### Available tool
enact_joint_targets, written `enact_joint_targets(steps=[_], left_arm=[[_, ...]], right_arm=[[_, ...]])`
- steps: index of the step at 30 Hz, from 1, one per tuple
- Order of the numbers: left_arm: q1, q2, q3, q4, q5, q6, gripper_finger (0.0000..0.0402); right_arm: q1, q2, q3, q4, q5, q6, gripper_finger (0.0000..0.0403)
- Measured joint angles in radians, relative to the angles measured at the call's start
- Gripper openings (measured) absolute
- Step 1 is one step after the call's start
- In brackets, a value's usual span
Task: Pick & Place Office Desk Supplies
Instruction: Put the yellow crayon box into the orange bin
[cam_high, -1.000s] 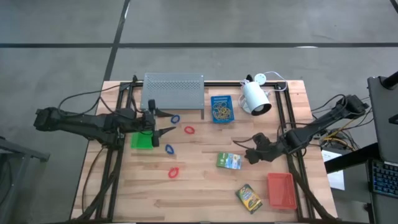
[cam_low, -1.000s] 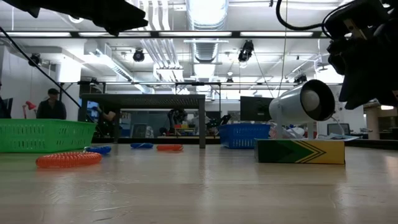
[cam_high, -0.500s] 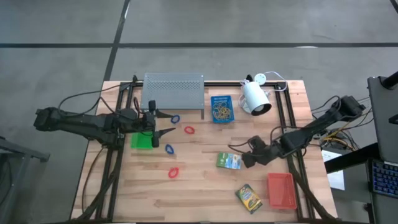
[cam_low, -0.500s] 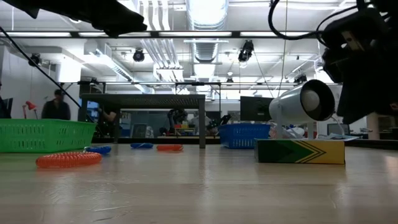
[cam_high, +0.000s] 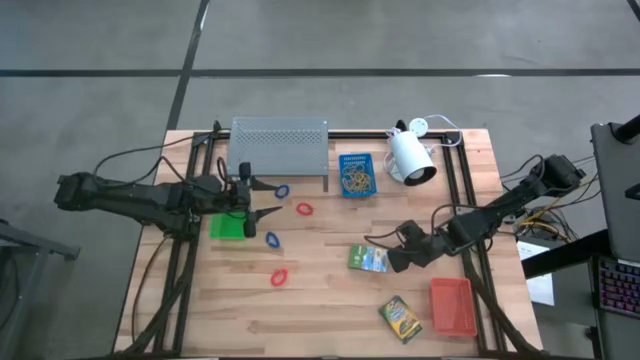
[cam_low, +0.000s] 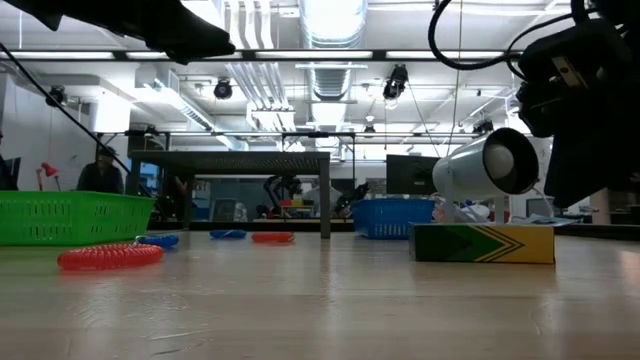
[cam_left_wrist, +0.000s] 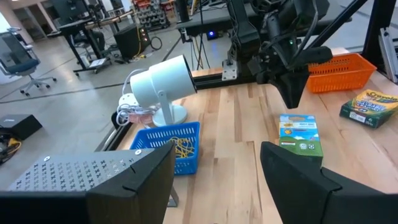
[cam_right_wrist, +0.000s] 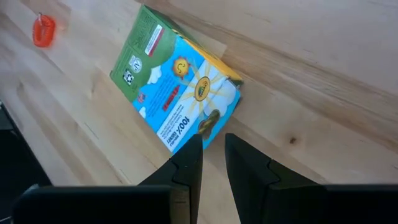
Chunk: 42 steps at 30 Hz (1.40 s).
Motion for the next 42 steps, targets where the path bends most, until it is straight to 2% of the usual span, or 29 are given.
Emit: enact_joint_targets(steps=[8,32,42], left_arm=[[0.0,0.0,0.0,-0.009,0.0,0.0,0.0241],[0.0,0.0,0.0,-0.067,0.0,0.0,0.0239],[0.0,0.0,0.0,-0.068,0.0,0.0,0.024]], right_arm=[[0.0,0.009,0.0,0.07,0.009,0.005,0.0068],[0.0,0.081,0.0,0.066,0.027,0.088,0.0068],[-0.001,0.143,-0.001,0.067,0.057,0.211,0.0068]])
